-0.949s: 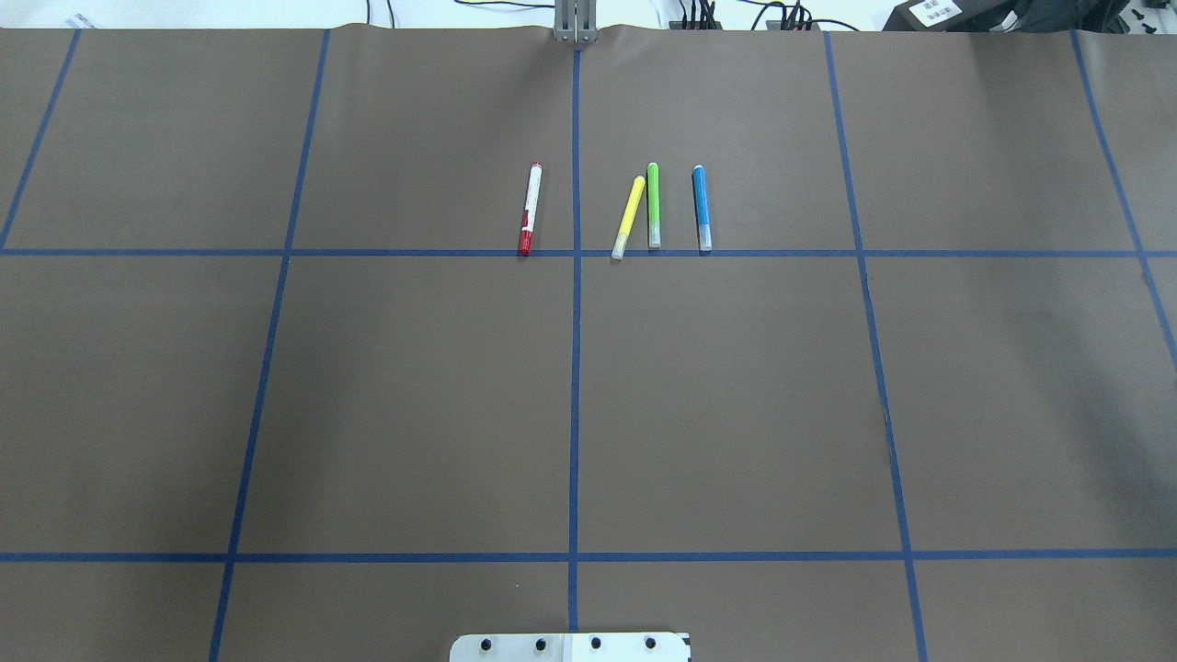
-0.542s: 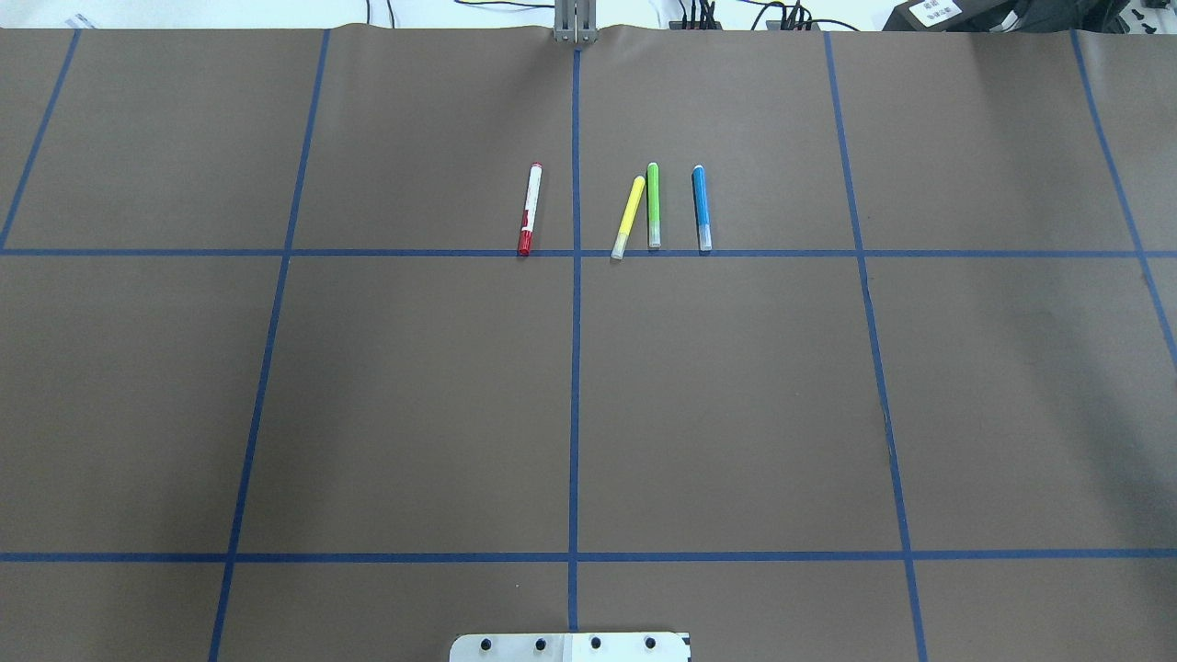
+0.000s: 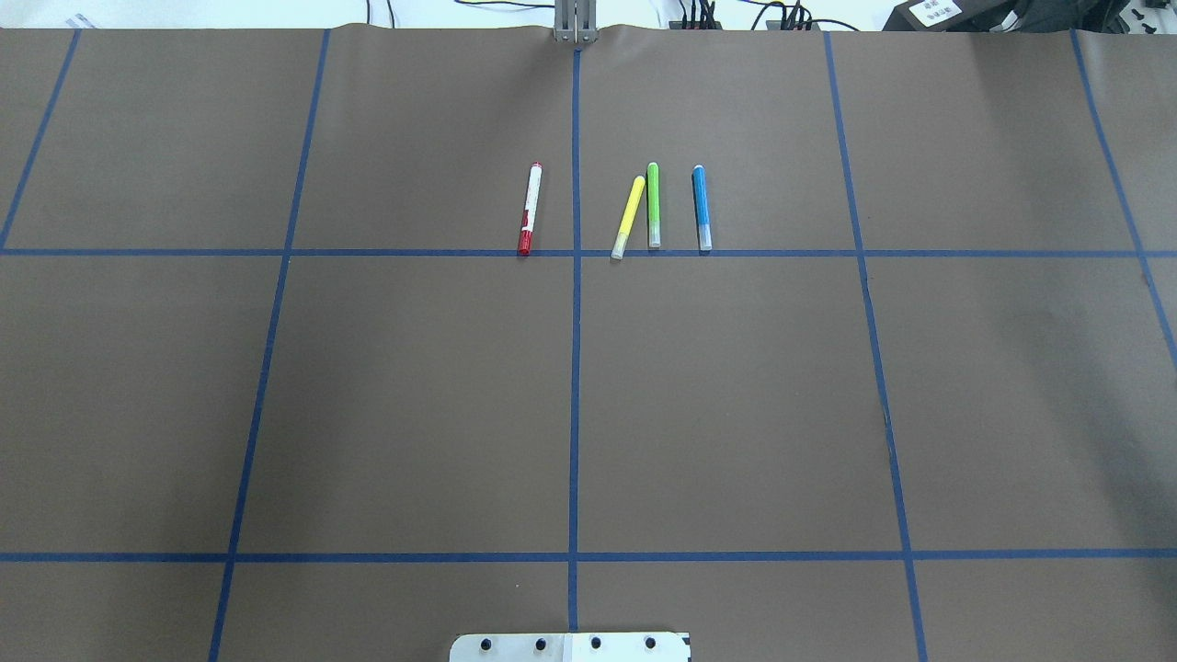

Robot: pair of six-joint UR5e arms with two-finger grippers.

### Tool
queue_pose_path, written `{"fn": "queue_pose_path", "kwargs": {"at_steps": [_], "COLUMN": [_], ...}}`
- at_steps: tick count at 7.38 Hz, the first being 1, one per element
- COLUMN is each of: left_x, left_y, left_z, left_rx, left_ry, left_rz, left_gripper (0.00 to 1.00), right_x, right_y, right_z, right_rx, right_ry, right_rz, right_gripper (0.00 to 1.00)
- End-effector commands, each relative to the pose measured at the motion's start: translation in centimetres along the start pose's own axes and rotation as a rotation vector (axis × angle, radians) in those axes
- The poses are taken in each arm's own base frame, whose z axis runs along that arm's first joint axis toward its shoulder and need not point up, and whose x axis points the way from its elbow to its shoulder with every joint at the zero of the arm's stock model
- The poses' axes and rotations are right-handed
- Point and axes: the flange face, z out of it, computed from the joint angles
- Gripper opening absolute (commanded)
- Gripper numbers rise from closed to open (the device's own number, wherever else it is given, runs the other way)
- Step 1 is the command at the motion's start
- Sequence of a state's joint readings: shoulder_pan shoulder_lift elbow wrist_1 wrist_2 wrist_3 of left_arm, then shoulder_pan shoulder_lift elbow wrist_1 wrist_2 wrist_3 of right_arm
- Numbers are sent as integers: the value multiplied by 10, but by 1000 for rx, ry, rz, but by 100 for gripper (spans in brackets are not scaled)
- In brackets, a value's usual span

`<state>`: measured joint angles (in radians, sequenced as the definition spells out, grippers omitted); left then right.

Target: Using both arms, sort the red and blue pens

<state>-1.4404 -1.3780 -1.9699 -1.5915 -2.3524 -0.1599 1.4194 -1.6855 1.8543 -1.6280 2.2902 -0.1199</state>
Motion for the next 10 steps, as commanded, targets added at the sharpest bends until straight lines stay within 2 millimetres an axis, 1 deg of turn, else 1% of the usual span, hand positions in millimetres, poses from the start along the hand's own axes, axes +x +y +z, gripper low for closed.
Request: {"fn": "queue_pose_path", "kwargs": {"at_steps": [1, 2, 4, 5, 7, 9, 10], "left_x": [7, 12, 10, 8, 1, 5, 7], "left_y": [-2, -2, -2, 1, 2, 1, 1], "left_z": [-2, -8, -5, -4, 2, 0, -2], "left_rx": [12, 43, 39, 34, 18, 24, 26], "left_ry": [3, 11, 8, 8, 4, 18, 29], "left_rz": [-61, -41, -39, -49, -57, -54, -51], "left_gripper": [100, 100, 100, 100, 100, 100, 100], "right_x": [-4, -6, -11, -12, -9, -12, -15], "right_y": [4, 3, 2, -1, 1, -2, -8], "right_z": [4, 0, -4, -5, -1, 3, 0], "right_rx": [7, 17, 32, 47, 52, 45, 49], "right_ry": [-73, -93, -108, -105, -100, -102, -103], "right_rz": [2, 0, -10, -36, -39, -44, -10], "right_gripper": [100, 100, 100, 100, 100, 100, 100]}}
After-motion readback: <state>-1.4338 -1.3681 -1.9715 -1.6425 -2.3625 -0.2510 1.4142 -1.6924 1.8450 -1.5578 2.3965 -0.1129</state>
